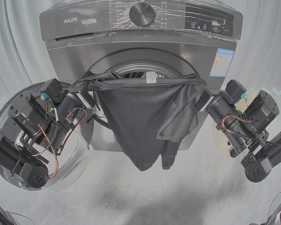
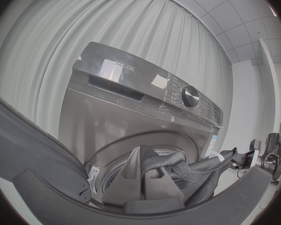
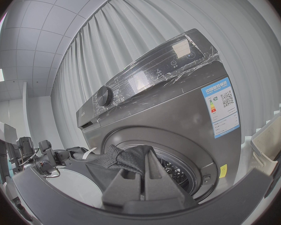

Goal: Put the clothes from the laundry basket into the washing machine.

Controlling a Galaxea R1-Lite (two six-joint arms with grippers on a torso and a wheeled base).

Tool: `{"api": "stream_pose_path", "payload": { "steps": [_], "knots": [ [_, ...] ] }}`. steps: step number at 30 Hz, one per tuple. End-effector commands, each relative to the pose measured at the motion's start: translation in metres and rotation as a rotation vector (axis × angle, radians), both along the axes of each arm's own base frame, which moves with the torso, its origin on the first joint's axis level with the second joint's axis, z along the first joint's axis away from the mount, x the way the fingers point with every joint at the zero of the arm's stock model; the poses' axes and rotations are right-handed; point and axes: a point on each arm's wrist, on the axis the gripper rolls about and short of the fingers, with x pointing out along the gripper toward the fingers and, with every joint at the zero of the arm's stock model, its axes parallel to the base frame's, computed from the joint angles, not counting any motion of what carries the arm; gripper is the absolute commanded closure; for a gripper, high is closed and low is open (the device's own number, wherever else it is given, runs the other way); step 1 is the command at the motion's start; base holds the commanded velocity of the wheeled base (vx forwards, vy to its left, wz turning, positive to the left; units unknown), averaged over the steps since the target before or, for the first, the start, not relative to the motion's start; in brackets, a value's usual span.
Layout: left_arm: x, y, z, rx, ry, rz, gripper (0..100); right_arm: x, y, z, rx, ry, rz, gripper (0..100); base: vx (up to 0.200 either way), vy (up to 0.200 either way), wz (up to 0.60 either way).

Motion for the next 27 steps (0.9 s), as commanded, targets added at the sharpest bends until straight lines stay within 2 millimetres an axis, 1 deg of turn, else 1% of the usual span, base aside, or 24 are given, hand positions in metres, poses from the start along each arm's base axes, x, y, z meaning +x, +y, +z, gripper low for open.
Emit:
{"api": "stream_pose_path", "payload": {
  "steps": [1,14,21,22,23,25,26,27],
  "knots": [
    [0.000,0.000,0.000,0.000,0.000,-0.001,100,-0.001,0.001,-0.002,-0.005,0.007,0.004,100,0.000,0.000,0.00],
    [0.001,-0.002,-0.005,0.010,0.013,-0.006,100,-0.002,0.002,-0.004,0.022,0.029,-0.019,100,0.000,0.000,0.00],
    [0.001,-0.007,-0.007,0.023,0.018,-0.015,100,-0.007,0.000,-0.018,-0.013,0.081,-0.015,100,0.000,0.000,0.00],
    [0.001,-0.008,-0.006,0.036,0.013,-0.015,100,-0.008,-0.001,-0.023,-0.027,0.096,-0.016,100,0.000,0.000,0.00],
    [0.001,-0.010,-0.005,0.042,0.008,-0.014,100,-0.008,-0.001,-0.027,-0.037,0.109,-0.017,0,0.000,0.000,0.00],
    [0.004,-0.014,-0.004,0.047,0.008,-0.018,100,-0.009,-0.001,-0.040,-0.067,0.150,-0.014,0,0.000,0.000,0.00],
    [0.008,-0.018,-0.005,0.050,0.013,-0.024,100,-0.013,-0.003,-0.055,-0.115,0.198,-0.010,0,0.000,0.000,0.00],
    [0.010,-0.020,-0.005,0.049,0.012,-0.027,100,-0.014,-0.004,-0.062,-0.136,0.218,-0.010,0,0.000,0.000,0.00]
  ]
}}
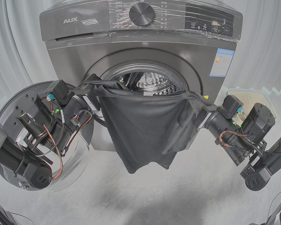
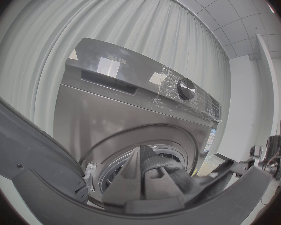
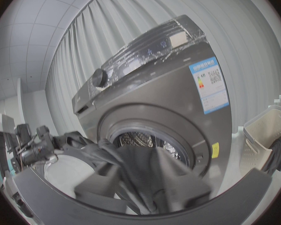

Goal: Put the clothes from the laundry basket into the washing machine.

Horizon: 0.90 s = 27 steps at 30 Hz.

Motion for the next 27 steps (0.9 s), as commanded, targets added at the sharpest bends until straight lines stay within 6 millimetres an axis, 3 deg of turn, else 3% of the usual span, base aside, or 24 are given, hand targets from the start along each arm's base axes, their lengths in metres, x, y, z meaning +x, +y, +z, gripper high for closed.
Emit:
{"api": "stream_pose_path", "payload": {
  "steps": [1,4,8,14,19,23,27],
  "knots": [
    [0.011,-0.017,-0.002,0.006,0.007,-0.017,100,-0.011,-0.003,-0.052,-0.149,0.168,0.032,0,0.000,0.000,0.00],
    [0.019,-0.026,-0.003,0.004,0.003,0.014,100,-0.019,0.001,-0.085,-0.239,0.272,0.080,0,0.000,0.000,0.00],
    [0.024,-0.032,-0.008,0.013,0.010,0.017,100,-0.018,0.008,-0.106,-0.286,0.327,0.093,0,0.000,0.000,0.00],
    [0.021,-0.044,-0.011,0.030,0.020,-0.015,100,-0.008,0.027,-0.121,-0.297,0.335,0.124,0,0.000,0.000,0.00],
    [0.022,-0.049,-0.008,0.041,0.016,-0.022,100,-0.013,0.041,-0.131,-0.321,0.345,0.175,0,0.000,0.000,0.00],
    [0.021,-0.051,-0.005,0.036,0.011,-0.028,100,-0.001,0.052,-0.144,-0.332,0.339,0.175,0,0.000,0.000,0.00],
    [0.020,-0.051,-0.005,0.037,0.013,-0.028,100,0.013,0.066,-0.140,-0.297,0.287,0.188,0,0.000,0.000,0.00]
  ]
}}
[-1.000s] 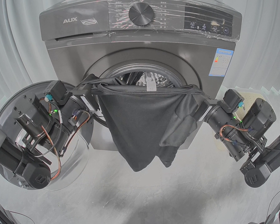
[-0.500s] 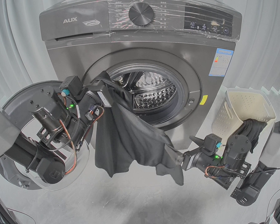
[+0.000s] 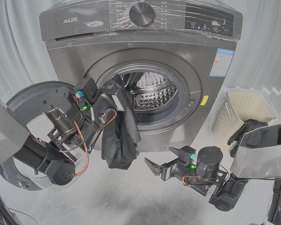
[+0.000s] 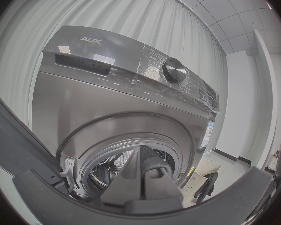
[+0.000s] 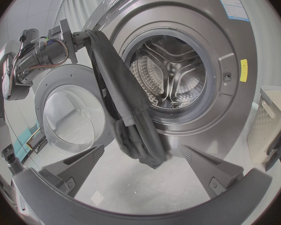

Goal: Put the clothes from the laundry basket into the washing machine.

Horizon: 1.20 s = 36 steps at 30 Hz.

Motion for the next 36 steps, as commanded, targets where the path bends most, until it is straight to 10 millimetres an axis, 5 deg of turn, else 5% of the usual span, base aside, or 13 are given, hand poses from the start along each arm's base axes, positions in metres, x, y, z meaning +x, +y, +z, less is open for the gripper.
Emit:
{"api": "stream_pose_path", "payload": {
  "steps": [1,25,36],
  "knots": [
    [-0.001,-0.001,0.000,-0.002,-0.002,-0.005,100,0.018,0.018,-0.013,0.007,-0.024,0.019,0,0.000,0.000,0.00],
    [-0.001,-0.002,0.009,0.001,-0.035,0.000,100,0.083,0.071,-0.049,0.019,-0.146,0.067,0,0.000,0.000,0.00],
    [-0.003,-0.005,0.010,0.007,-0.040,-0.009,100,0.094,0.089,-0.066,0.021,-0.152,0.114,0,0.000,0.000,0.00]
  ]
}}
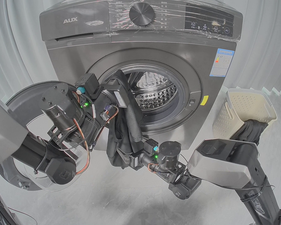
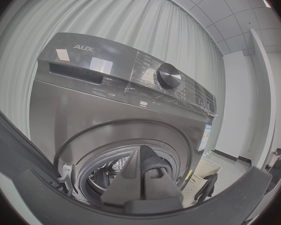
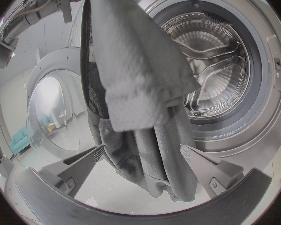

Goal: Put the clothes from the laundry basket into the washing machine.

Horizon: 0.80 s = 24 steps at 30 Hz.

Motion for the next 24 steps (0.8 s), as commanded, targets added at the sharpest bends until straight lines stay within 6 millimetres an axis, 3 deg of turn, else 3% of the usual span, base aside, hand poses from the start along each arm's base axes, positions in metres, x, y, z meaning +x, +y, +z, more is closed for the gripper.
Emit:
{"api": "stream_pose_path", "payload": {
  "steps": [1,9,22,23,24],
  "knots": [
    [-0.001,-0.001,0.001,-0.001,-0.003,-0.002,100,0.005,0.008,-0.016,-0.006,0.008,0.007,0,0.000,0.000,0.00],
    [-0.003,0.000,0.003,-0.004,-0.007,-0.003,100,0.020,0.021,-0.006,0.043,-0.041,0.007,0,0.000,0.000,0.00],
    [-0.015,-0.002,0.014,-0.021,-0.030,-0.031,100,0.050,0.024,-0.015,0.065,-0.053,-0.145,0,0.000,0.000,0.00],
    [-0.015,-0.002,0.013,-0.020,-0.028,-0.031,100,0.052,0.025,-0.012,0.078,-0.064,-0.149,100,0.000,0.000,0.00],
    [-0.015,-0.002,0.013,-0.021,-0.027,-0.032,100,0.053,0.025,-0.010,0.084,-0.067,-0.151,100,0.000,0.000,0.00]
  ]
}}
